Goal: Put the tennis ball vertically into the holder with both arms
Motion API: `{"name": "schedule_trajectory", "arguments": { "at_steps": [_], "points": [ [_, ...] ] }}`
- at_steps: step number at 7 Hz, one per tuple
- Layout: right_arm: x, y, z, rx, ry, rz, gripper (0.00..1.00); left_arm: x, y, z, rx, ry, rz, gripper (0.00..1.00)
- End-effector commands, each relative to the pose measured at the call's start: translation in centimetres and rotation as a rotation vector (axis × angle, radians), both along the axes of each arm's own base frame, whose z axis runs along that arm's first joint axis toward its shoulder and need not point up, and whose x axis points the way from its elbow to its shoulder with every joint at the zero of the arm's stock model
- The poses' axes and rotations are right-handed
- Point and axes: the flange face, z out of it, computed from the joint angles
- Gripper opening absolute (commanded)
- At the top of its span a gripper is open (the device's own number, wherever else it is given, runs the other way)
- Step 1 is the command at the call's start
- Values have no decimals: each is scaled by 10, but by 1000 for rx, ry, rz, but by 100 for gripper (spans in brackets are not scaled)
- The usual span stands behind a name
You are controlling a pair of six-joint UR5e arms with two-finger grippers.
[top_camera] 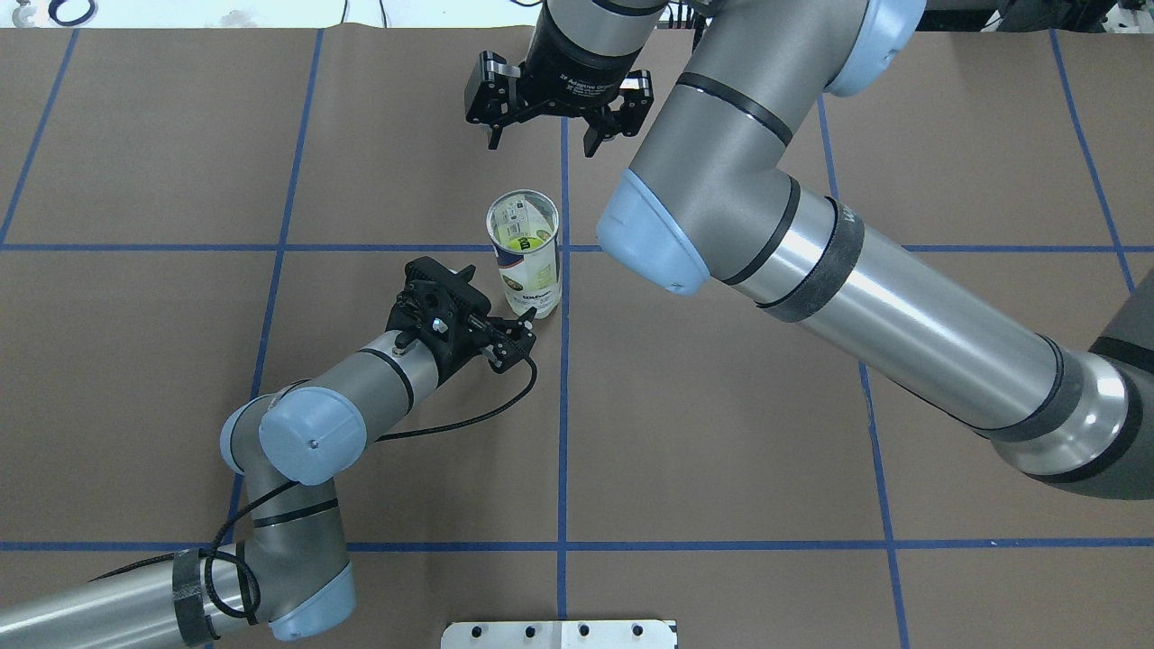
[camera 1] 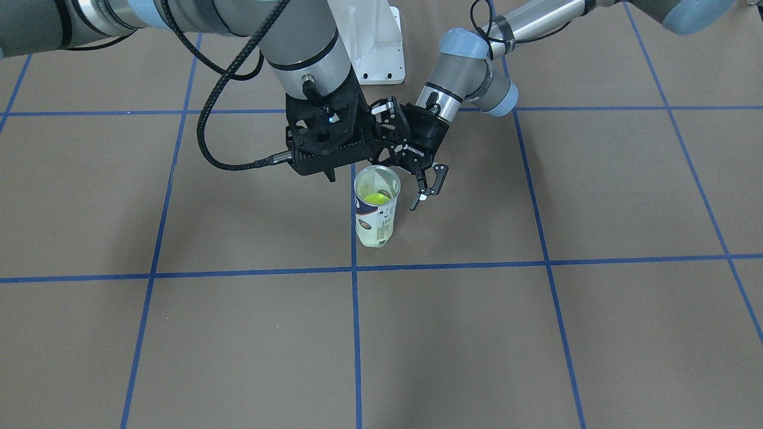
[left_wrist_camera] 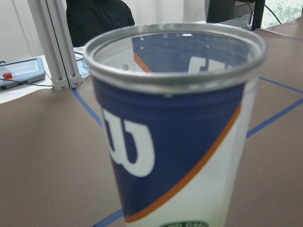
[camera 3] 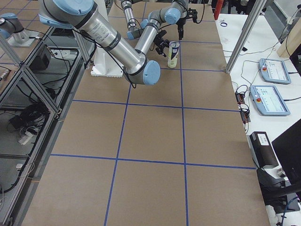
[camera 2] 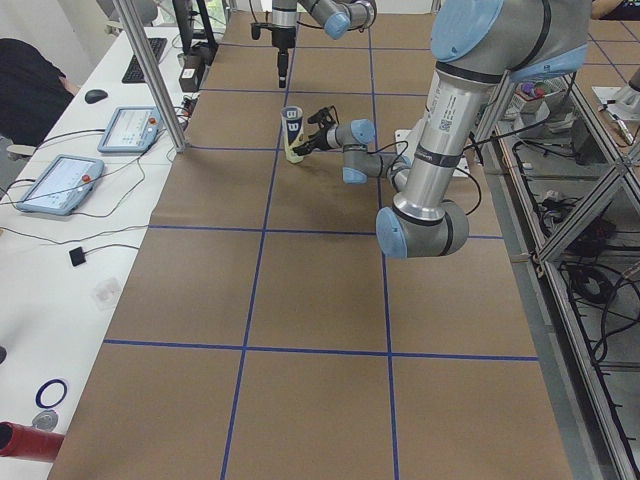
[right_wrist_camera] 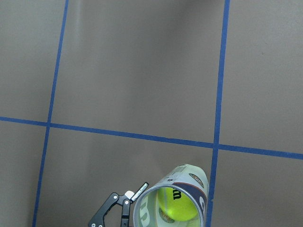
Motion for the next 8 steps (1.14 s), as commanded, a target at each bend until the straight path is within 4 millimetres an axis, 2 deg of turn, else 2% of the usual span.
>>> {"name": "schedule_trajectory", "arguments": {
  "at_steps": [1,2,3,4,6,7,8],
  "points": [
    [5,-5,4,-5,3,9,98,-32,24,-9,-47,-79,104,99],
    [20,-14,4,-16,-4,19,98,-59,41,-10,-78,-123,168,99],
    [54,-28,19,-65,-36,3,98,-85,58,-10,-120,-167,246,99],
    [99,-30,44,-85,-61,16,98,-117,53,1,-208,-250,303,99],
    [156,-31,116,-85,-35,35,99,-183,-15,22,-444,-336,319,99],
    [180,-40,160,-60,7,30,99,-229,-54,38,-539,-347,277,99],
    [205,-45,226,-35,71,-5,99,-286,-99,61,-595,-369,292,99]
  ]
}}
